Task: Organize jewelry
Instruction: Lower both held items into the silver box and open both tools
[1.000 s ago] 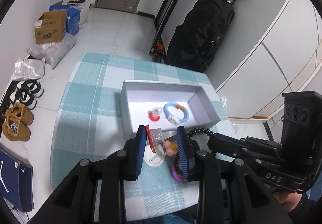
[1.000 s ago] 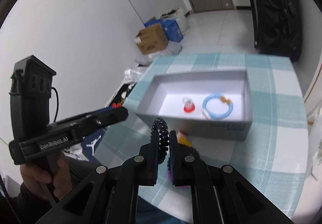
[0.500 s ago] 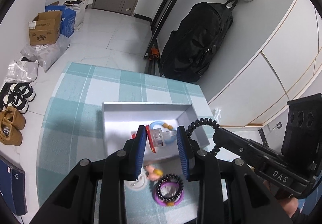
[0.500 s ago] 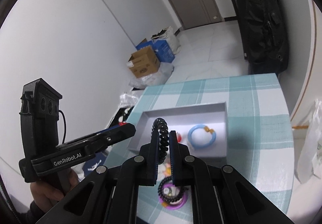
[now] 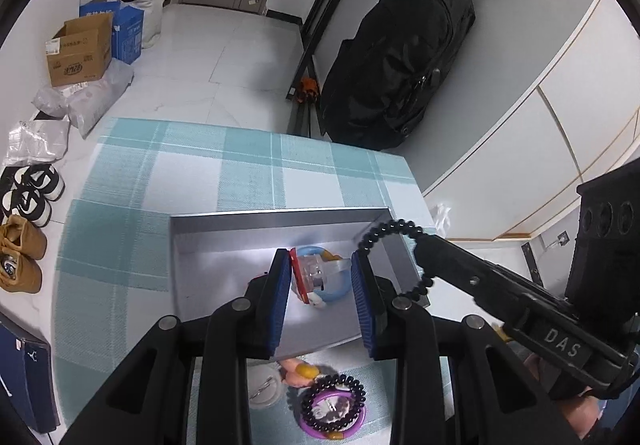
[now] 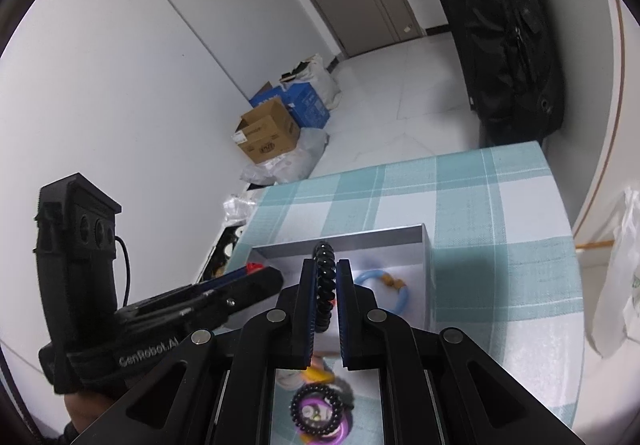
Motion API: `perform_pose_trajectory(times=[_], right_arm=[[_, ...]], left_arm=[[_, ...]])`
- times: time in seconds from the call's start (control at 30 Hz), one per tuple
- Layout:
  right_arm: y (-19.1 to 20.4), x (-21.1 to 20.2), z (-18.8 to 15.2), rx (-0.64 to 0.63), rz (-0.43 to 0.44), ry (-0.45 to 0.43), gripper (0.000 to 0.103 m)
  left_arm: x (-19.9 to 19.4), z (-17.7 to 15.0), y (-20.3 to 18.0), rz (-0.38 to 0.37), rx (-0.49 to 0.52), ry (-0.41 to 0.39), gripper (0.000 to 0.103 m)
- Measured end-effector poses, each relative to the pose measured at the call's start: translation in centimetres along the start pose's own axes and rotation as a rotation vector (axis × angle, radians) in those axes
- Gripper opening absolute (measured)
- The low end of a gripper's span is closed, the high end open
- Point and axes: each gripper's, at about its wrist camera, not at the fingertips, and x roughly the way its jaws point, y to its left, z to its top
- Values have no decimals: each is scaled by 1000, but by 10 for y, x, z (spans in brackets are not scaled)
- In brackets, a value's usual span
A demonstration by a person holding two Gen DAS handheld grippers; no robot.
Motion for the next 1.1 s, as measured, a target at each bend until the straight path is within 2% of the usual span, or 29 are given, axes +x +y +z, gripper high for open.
perform_pose_trajectory(times=[0.07, 0.27, 0.63, 0.77, 0.8, 0.83, 0.87, 0.9, 1.1], right_arm=[[-4, 7, 0, 9, -4, 20, 8], [-22, 19, -2, 54, -27, 64, 9], [-22, 16, 1, 66, 13, 42, 10], [-25, 19, 0, 82, -6, 43, 19], [-26, 18, 0, 87, -8, 39, 22], [-28, 15, 1, 96, -10, 28, 32], [-28, 13, 2, 101, -8, 17, 39], [-29, 9, 2, 106, -3, 3, 41], [-24, -5, 3, 96, 18, -35, 51]], left_arm=[[6, 1, 0, 26, 7, 13, 25], [15, 0, 7, 23, -28, 46, 25], [21, 6, 6, 31, -44, 24, 26], [19, 8, 2, 29, -33, 16, 27], [19, 8, 2, 38, -27, 14, 33], [17, 8, 1, 51, -20, 4, 47], [16, 8, 1, 53, -18, -8, 54], [14, 8, 1, 52, -22, -22, 59], [6, 4, 4, 63, -23, -38, 59]])
